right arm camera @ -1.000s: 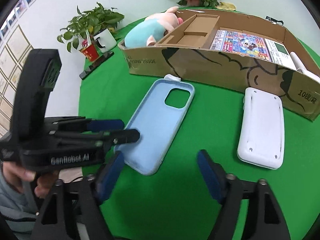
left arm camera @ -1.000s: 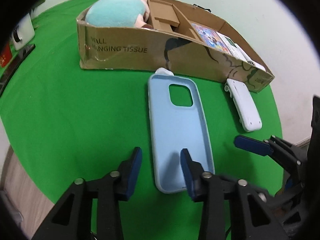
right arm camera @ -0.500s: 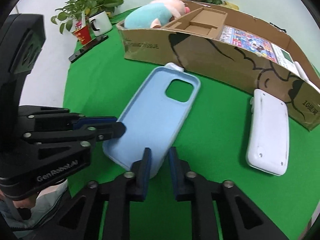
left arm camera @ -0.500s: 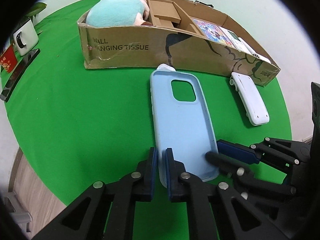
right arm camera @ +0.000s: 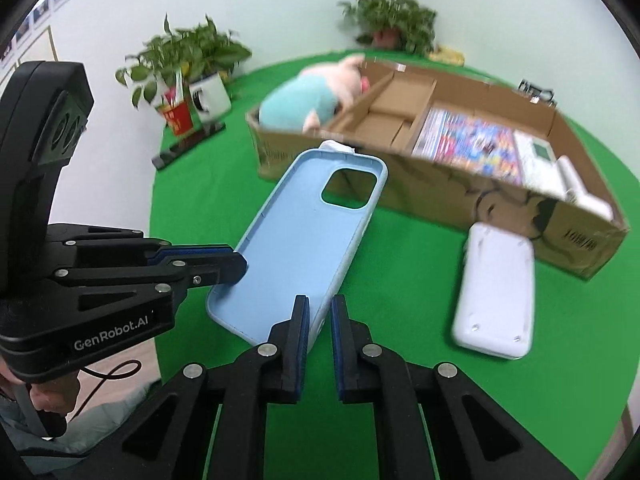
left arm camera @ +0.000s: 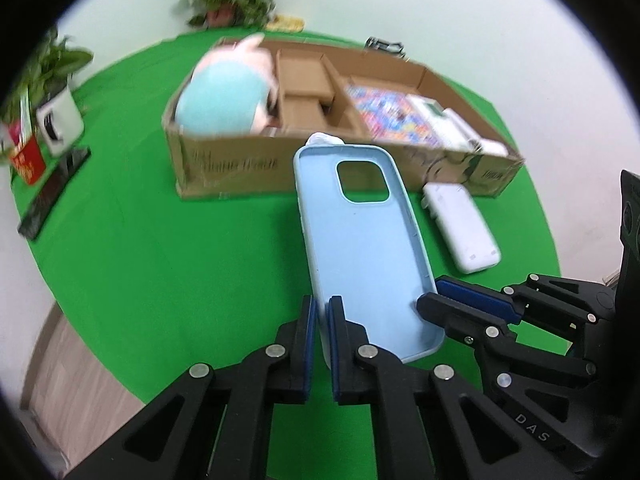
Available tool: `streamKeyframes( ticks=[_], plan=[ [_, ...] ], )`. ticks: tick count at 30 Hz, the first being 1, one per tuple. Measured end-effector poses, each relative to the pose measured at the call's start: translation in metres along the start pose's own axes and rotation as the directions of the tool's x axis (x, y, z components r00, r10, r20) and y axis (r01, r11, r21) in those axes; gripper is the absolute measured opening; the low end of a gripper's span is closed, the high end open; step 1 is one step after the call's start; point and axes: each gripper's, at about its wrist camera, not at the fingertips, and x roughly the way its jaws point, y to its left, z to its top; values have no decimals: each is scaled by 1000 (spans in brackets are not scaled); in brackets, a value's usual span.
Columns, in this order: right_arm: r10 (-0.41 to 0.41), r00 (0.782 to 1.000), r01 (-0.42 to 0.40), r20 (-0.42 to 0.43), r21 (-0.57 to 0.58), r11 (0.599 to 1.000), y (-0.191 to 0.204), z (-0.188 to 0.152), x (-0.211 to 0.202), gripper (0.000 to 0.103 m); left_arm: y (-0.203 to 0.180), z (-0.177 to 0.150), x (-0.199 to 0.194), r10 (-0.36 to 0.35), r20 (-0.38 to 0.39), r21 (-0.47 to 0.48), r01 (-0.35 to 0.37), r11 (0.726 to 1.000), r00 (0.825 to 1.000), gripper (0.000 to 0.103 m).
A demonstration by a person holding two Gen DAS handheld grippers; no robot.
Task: Organize objects
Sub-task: 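Carry the light-blue phone case over the large box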
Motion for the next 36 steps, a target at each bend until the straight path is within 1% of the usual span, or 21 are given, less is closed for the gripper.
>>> streamKeyframes(
  ticks=[5, 10, 14, 17, 19, 24, 28, 30, 32, 36],
  plan=[
    [-29, 995, 24, 94, 45, 999, -11, 13, -31, 8, -22, 19, -21, 5, 84, 74, -11, 997, 996, 6],
    [-68, 983, 56, 171, 70, 996, -24, 29, -58, 8, -37, 45, -32, -22, 139, 124, 5, 992, 990, 6],
    [-105, 970, 87, 221, 88, 992, -37, 47, -74, 7, -50, 70, -39, -28, 191, 164, -4, 986, 981, 6],
    [-126, 965, 108, 231, 92, 990, -48, 63, -78, 7, -55, 92, -34, -44, 201, 181, 7, 983, 979, 6],
    [-138, 962, 117, 236, 101, 988, -58, 75, -78, 7, -57, 105, -27, -58, 192, 182, 23, 983, 980, 6],
    [-136, 970, 110, 204, 132, 985, -91, 106, -63, 7, -60, 137, -2, -58, 162, 188, 27, 982, 985, 6],
    [-130, 980, 110, 150, 133, 985, -116, 137, -35, 7, -57, 167, 29, -49, 114, 171, 28, 985, 992, 6],
    [-114, 987, 97, 117, 142, 985, -132, 153, -19, 7, -54, 183, 47, -52, 76, 154, 40, 987, 996, 6],
    [-97, 992, 84, 85, 148, 985, -148, 165, -3, 7, -52, 193, 63, -60, 40, 129, 54, 990, 997, 6],
    [-64, 998, 59, 25, 153, 986, -170, 178, 25, 7, -47, 201, 87, -69, -17, 86, 70, 994, 997, 6]
  ],
)
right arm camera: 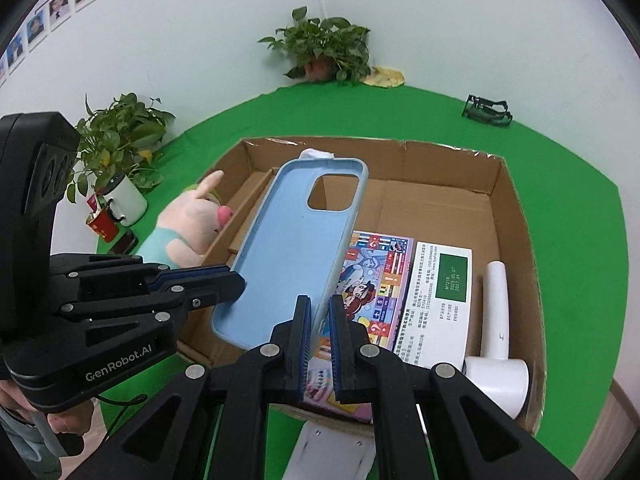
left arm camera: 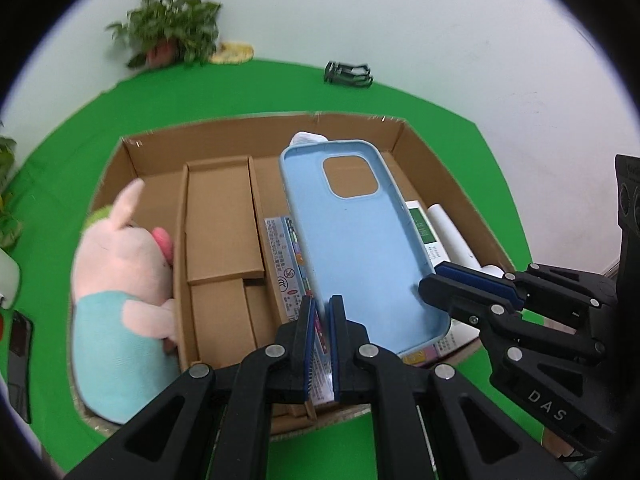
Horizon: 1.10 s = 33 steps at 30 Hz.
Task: Organize objects
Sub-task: 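Carry the light-blue phone case over the large box, then lower the phone case onto the board-game box and open the right gripper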
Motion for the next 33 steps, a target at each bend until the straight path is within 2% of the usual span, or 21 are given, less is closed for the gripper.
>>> streamKeyframes(
  ticks=[5, 11, 13, 17, 19, 22, 26, 28, 30, 32, 33],
  plan=[
    [19, 997, -18, -70, 16, 1000, -12, -3, 35, 7, 4, -2, 23, 23, -57, -22, -24, 999, 998, 6],
    [38, 991, -35, -128, 23, 999, -11, -18, 63, 7, 7, -8, 31, 28, -96, -46, -32, 998, 995, 9],
    [57, 987, -54, -152, 24, 998, -11, -21, 72, 7, 12, -8, 27, 36, -86, -66, -42, 997, 996, 28],
    [44, 986, -42, -163, 16, 999, -5, -27, 80, 8, 18, -3, 1, 118, 13, -48, -117, 992, 993, 45],
    [46, 985, -42, -166, 29, 999, -7, -28, 86, 8, 18, 1, -16, 153, 74, -19, -152, 988, 985, 64],
    [45, 984, -40, -173, 30, 999, -5, -29, 95, 9, 19, 5, -42, 193, 163, 13, -197, 980, 968, 70],
    [47, 987, -44, -156, 26, 999, -3, -27, 96, 9, 24, 18, -61, 188, 160, 64, -201, 978, 969, 71],
    [25, 992, -23, -120, 18, 1000, -3, -28, 88, 10, 28, 23, -67, 204, 178, 68, -219, 973, 963, 79],
    [-26, 998, 25, -57, -21, 999, -1, -35, 73, 26, 30, 20, -66, 220, 213, 62, -238, 969, 952, 79],
    [-50, 999, 50, 17, -22, 999, 1, -44, 56, 97, 31, 11, -62, 216, 257, 55, -237, 970, 942, 79],
    [-50, 997, 51, 53, -8, 999, 2, -48, 48, 103, 31, 5, -60, 206, 276, 39, -225, 974, 939, 79]
  ],
)
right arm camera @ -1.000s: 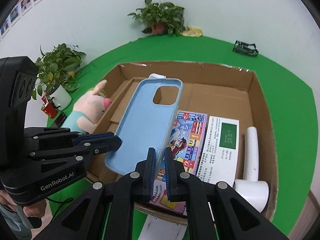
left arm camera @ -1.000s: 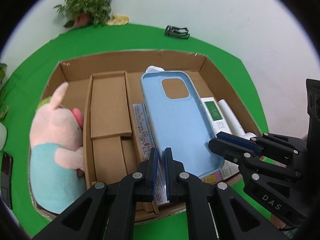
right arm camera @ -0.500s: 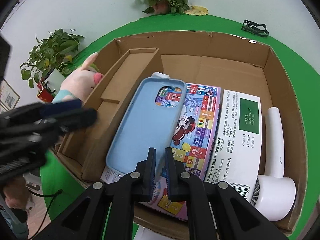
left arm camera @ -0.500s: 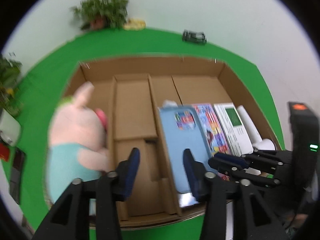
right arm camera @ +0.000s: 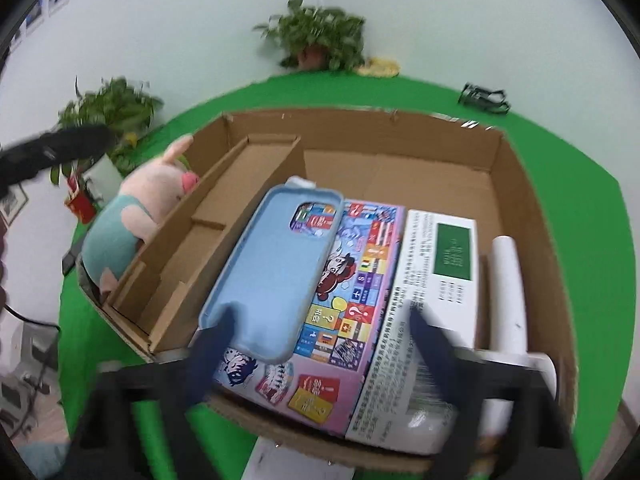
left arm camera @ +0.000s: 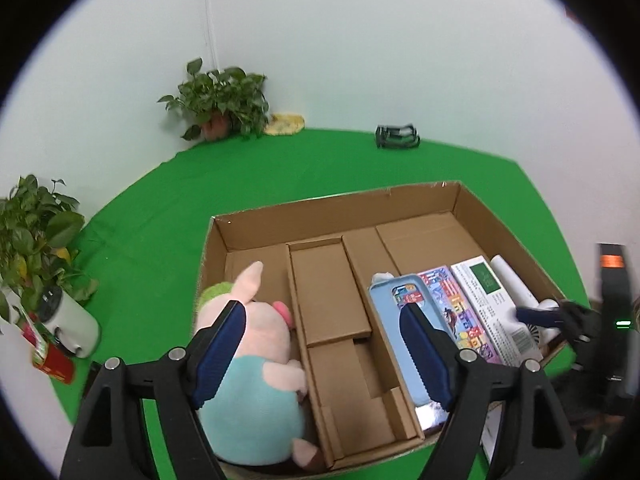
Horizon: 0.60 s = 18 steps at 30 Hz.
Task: Organize objects
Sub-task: 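Lower the phone case onto the board-game box and open the right gripper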
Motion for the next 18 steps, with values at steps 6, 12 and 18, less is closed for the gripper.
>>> streamKeyframes(
  ticks=[6, 12, 18],
  plan=[
    [-61, 988, 62, 140, -2, 998, 17, -29, -73, 103, -23, -54, -26, 18, 114, -31, -14, 999, 993, 79],
    [-103, 977, 88, 188, 86, 992, 21, -97, -139, 103, -20, -107, -99, 89, 100, -34, -86, 996, 991, 79],
    [70, 987, -91, 143, 140, 986, 53, -154, -171, 103, -19, -157, -112, 162, -73, 30, -160, 987, 984, 80]
  ],
)
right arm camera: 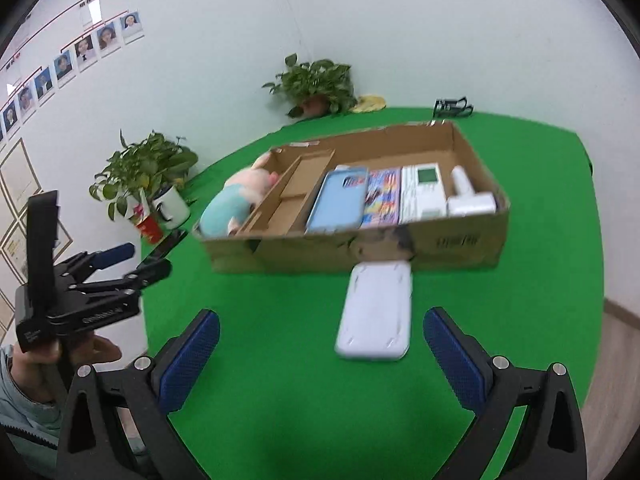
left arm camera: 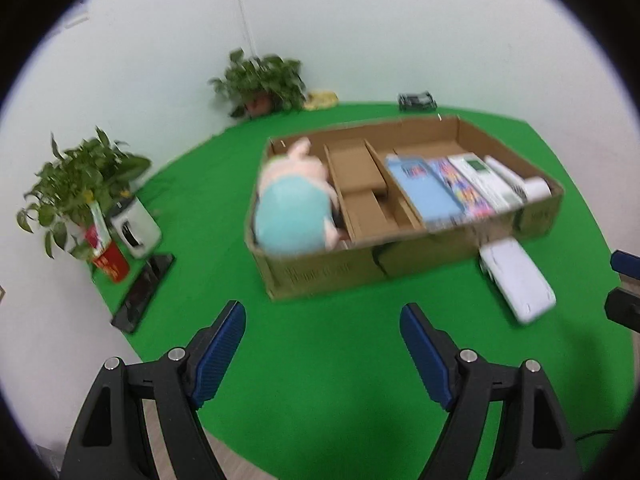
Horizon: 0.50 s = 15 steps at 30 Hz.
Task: Organize objects
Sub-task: 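Move the right gripper to the white phone case and grasp it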
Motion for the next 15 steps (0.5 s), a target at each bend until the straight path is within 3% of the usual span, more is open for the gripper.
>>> streamKeyframes(
  ticks=[3, 7, 8, 11, 15],
  plan=[
    [17, 998, -16, -57, 16, 1000, 2, -12, 8, 103, -15, -9, 18, -83, -32, -8, 83, 997, 996, 80],
    [-105, 992, 101, -63, -65, 993, -7, -15, 25, 103, -36, -6, 49, -212, -26, -80, 210, 975, 977, 80],
    [-153, 986, 146, -68, -103, 984, -9, -15, 36, 103, -41, -2, 57, -257, -19, -104, 254, 962, 966, 80],
    [-191, 976, 177, -108, -132, 975, -21, -14, 60, 103, -55, 14, 84, -391, -44, -168, 379, 910, 919, 80],
    [-189, 965, 174, -181, -96, 980, -35, -10, 93, 103, -75, 23, 109, -430, -78, -178, 412, 894, 900, 80]
  ],
)
